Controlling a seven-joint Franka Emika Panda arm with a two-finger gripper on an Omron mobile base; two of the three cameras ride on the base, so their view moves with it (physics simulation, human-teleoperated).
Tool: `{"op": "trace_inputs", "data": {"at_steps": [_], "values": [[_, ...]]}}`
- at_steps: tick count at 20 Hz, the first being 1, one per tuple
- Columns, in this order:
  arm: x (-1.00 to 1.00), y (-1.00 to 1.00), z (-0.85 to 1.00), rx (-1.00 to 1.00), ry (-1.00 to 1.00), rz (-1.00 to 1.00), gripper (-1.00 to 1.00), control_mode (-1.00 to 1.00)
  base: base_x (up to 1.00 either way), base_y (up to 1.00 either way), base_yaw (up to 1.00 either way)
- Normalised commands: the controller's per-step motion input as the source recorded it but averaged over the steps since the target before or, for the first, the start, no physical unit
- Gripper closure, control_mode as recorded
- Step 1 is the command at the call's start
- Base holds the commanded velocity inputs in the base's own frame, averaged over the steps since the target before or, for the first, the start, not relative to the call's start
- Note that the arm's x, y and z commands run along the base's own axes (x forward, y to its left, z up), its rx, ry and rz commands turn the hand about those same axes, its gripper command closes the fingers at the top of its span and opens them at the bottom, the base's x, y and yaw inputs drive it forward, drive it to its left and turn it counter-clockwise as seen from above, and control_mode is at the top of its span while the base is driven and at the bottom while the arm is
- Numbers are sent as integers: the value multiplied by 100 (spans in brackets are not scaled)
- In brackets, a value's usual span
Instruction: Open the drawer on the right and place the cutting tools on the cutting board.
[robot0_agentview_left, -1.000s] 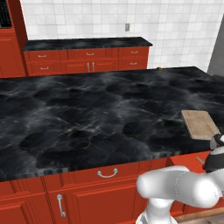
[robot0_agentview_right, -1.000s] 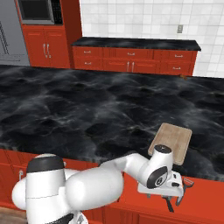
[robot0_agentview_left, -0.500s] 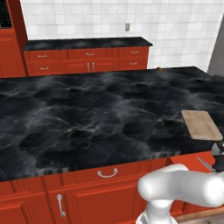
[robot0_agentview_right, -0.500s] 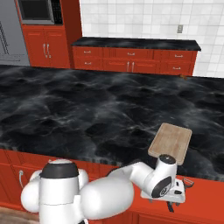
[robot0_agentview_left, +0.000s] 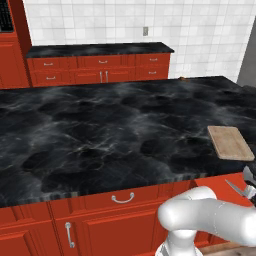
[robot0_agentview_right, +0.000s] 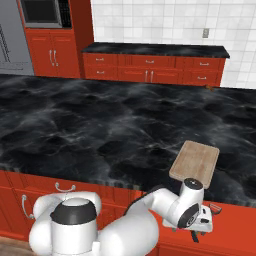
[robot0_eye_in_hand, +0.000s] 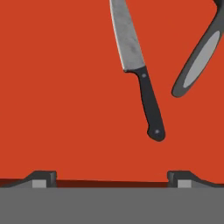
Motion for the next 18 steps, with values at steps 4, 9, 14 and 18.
{"op": "trace_inputs", "data": {"at_steps": [4, 9, 14, 18], "values": [[4, -16, -18, 0, -7, 0, -100, -100, 0, 0, 0], [13, -10, -1, 0, -3, 0, -100, -100, 0, 0, 0], [29, -8, 0, 0, 0, 0, -100, -100, 0, 0, 0], [22, -5, -8, 0, 0, 0, -100, -100, 0, 0, 0]]}}
